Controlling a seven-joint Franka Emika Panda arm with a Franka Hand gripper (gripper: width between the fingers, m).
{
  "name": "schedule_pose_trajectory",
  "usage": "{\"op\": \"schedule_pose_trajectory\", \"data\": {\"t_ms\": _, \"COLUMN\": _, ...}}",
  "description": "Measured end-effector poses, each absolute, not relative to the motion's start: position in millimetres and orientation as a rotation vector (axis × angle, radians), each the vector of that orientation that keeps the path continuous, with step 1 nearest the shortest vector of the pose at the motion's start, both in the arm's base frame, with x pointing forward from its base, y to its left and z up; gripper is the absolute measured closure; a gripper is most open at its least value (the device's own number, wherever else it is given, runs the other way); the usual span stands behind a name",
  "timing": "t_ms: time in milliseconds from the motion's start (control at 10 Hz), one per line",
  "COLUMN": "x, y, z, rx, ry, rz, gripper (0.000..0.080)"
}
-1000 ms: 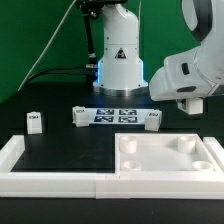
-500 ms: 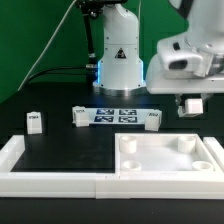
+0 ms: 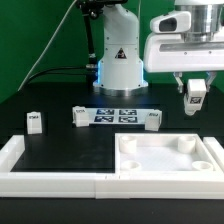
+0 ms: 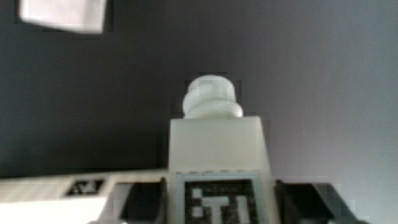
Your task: Assemble one leg
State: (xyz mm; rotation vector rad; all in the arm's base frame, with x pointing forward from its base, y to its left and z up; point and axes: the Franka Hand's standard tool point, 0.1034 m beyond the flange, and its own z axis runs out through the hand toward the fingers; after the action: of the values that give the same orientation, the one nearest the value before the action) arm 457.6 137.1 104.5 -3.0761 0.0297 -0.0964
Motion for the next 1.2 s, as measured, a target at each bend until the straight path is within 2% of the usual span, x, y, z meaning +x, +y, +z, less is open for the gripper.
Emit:
{"op": "schedule_pose_trajectory", "data": {"t_ms": 500, "x": 528.3, "y": 125.0, "z": 120.7, "rx": -3.037, "ry": -0.172, "rz": -0.307, "gripper": 0.0509}}
{"op": "schedule_pose_trajectory", "data": {"t_ms": 1000, "x": 521.5, "y": 128.0, "z": 115.9, "rx": -3.038, "ry": -0.186, "rz": -0.293, "gripper": 0.0509}}
{"op": "schedule_pose_trajectory", "data": {"t_ms": 1200, "x": 545.4, "y": 111.9, "z": 119.2, "rx": -3.039, "ry": -0.237, "rz": -0.299, "gripper": 0.0509}}
